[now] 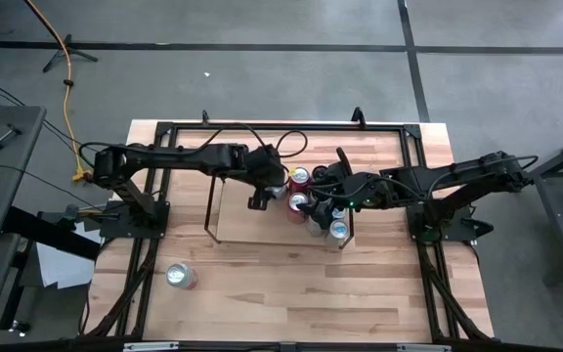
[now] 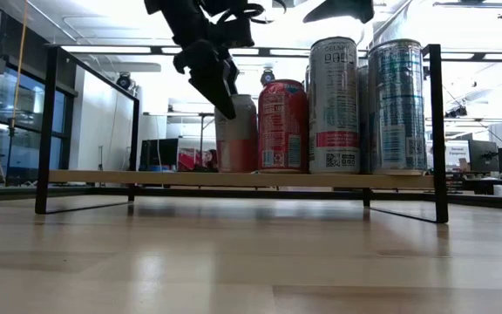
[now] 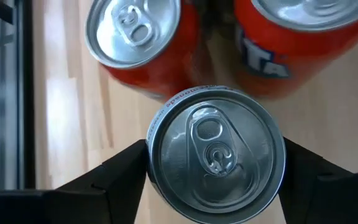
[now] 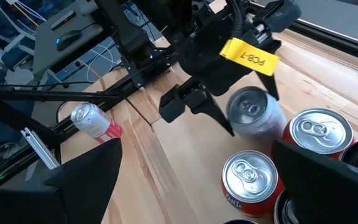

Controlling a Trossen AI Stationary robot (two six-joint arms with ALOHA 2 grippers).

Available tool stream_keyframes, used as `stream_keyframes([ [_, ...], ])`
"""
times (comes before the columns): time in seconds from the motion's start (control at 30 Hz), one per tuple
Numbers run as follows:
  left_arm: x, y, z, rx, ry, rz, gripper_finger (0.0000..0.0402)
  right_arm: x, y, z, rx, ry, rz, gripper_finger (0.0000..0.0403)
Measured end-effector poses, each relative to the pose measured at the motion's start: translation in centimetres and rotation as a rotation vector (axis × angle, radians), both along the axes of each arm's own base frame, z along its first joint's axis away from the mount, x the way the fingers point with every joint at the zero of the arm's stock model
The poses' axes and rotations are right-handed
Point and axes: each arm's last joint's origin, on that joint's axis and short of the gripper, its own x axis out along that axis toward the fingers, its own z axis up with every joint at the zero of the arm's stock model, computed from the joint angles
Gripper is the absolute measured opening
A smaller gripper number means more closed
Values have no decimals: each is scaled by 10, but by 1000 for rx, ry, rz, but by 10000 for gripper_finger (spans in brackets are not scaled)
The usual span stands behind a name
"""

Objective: Place canned beverage on shelf
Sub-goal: Put the pink soda can on the shelf

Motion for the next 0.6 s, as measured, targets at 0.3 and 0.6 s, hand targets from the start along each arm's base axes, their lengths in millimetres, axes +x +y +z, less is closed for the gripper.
stream_keyframes([
  [0.3, -1, -2, 0, 58, 18, 58, 267, 0, 0, 0, 1, 1, 2, 399],
  [0.6, -1, -2, 0, 9, 10, 24, 268, 0, 0, 0, 2, 1, 5, 399],
])
